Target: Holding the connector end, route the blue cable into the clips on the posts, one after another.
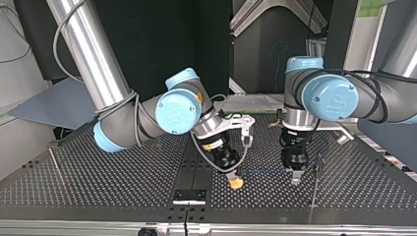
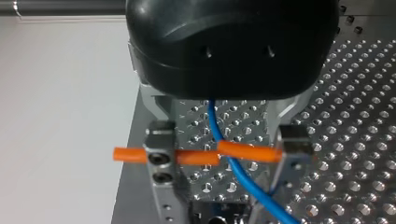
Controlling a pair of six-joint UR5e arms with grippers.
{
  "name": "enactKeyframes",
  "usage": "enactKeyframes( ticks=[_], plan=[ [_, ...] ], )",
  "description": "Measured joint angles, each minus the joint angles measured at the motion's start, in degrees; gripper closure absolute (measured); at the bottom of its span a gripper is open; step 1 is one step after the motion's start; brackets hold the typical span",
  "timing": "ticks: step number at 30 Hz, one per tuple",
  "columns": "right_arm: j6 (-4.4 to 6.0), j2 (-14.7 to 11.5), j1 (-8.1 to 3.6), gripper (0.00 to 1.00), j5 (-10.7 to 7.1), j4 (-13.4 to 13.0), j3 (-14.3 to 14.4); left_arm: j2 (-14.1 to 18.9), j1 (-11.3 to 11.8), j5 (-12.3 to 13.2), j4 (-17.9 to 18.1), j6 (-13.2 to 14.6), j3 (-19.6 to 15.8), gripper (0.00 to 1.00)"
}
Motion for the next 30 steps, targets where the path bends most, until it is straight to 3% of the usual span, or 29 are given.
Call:
enactKeyframes(
  ticks=[3,4,6,30],
  plan=[
    [-0.05,0.06,-0.02,1.00,0.00,0.01,-0.03,0.00,-0.03,-0.01,0.01,-0.28,0.00,0.75],
    [-0.06,0.08,-0.02,1.00,0.00,0.01,-0.03,-0.01,-0.05,-0.01,0.01,-0.37,0.00,0.75],
    [-0.05,0.10,-0.04,1.00,0.00,0.01,-0.04,-0.02,-0.08,-0.01,0.02,-0.52,0.00,1.00],
    [-0.06,0.35,-0.32,1.00,-0.09,0.24,0.02,-0.03,0.10,0.26,1.44,-3.87,0.00,1.00]
  ],
)
